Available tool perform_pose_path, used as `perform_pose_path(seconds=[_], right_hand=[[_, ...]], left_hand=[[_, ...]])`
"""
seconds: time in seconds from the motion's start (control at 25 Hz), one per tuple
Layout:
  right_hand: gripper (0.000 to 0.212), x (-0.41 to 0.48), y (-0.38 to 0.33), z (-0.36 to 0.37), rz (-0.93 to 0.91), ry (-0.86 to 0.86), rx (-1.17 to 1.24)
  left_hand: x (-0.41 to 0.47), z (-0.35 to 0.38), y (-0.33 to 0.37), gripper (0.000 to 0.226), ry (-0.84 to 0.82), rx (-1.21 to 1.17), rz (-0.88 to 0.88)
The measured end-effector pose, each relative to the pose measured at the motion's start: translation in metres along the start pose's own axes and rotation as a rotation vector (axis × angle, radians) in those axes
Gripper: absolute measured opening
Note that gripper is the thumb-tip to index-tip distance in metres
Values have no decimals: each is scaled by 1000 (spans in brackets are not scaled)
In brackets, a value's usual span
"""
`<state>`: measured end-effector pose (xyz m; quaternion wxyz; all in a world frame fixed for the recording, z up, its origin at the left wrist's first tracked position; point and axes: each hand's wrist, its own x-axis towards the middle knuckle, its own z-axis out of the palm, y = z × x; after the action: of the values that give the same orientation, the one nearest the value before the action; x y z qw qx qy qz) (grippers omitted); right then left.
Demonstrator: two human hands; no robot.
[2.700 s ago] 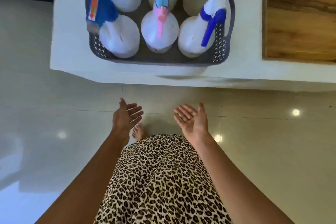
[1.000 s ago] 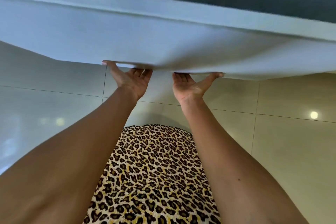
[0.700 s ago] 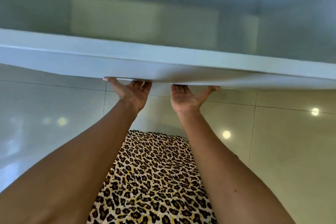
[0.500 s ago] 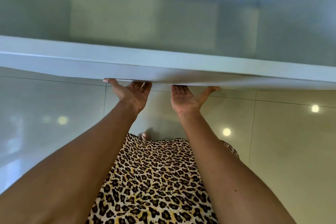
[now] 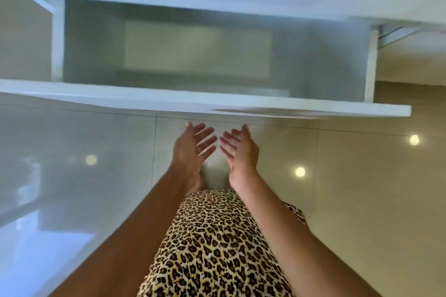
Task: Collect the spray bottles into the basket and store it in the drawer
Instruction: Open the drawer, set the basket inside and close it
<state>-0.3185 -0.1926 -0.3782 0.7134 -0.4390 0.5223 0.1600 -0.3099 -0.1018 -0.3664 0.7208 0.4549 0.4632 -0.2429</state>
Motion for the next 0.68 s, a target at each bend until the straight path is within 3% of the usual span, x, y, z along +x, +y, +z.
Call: perform_pose_path(seconds=[0.04, 0.12, 0.2, 0.24, 0.36, 0.48, 0.68], right_hand=[[25, -30, -4, -2, -192, 2, -189], [15, -75, -13, -11, -675, -49, -618], [32, -94, -37, -16, -1095, -83, -1015], [42, -93, -51, -14, -1216, -63, -1171], [68, -74, -95, 3, -1204, -22, -1586], [83, -49, -114, 15, -1071, -69, -1885], [81, -42, -106, 11, -1010, -103, -1943]], left_hand=[[-28, 3, 3, 30, 59, 244, 180], [-74, 7, 8, 17, 188, 744, 727], [-98, 8, 23, 26, 198, 1071, 1175], [-98, 9, 33, 38, 189, 1198, 1255], [-78, 10, 72, 79, 206, 1579, 1061], [-50, 1, 91, 101, 269, 1843, 920], [-41, -7, 86, 110, 197, 1967, 857]])
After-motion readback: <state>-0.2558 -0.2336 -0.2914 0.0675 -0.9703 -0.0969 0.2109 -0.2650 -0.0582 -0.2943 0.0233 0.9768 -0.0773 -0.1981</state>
